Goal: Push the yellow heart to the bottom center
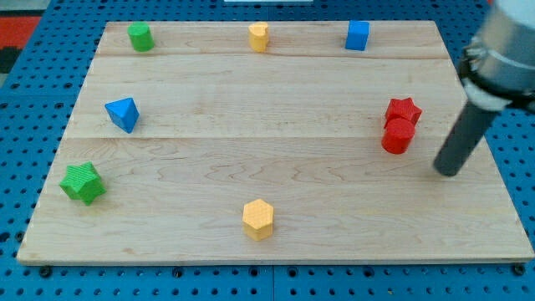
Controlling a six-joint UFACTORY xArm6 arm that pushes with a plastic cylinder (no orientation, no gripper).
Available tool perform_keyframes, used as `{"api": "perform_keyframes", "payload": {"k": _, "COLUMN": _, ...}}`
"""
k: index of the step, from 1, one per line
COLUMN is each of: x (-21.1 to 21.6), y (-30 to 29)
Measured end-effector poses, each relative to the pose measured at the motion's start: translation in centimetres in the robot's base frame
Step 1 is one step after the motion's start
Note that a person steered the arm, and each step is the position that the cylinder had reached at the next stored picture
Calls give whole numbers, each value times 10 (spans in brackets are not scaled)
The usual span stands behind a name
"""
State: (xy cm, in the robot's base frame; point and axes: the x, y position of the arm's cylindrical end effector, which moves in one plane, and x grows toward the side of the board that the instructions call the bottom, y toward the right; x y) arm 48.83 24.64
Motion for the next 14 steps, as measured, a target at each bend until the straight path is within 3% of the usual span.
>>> {"api": "perform_keyframes", "payload": {"k": 2, "x": -162, "y": 7}}
{"api": "perform_keyframes", "payload": {"k": 4, "x": -282, "y": -55}}
{"api": "perform_keyframes", "payload": {"k": 5, "x": -297, "y": -115}}
{"api": "perform_keyframes", "payload": {"k": 7, "x": -295, "y": -327}}
{"api": "perform_keyframes", "payload": {"k": 8, "x": -281, "y": -331}}
{"api": "perform_keyframes", "payload": {"k": 10, "x": -266, "y": -278}}
{"api": "perform_keyframes", "payload": {"k": 11, "x": -224, "y": -278}}
{"api": "perform_keyframes", "payload": {"k": 14, "x": -218, "y": -278}}
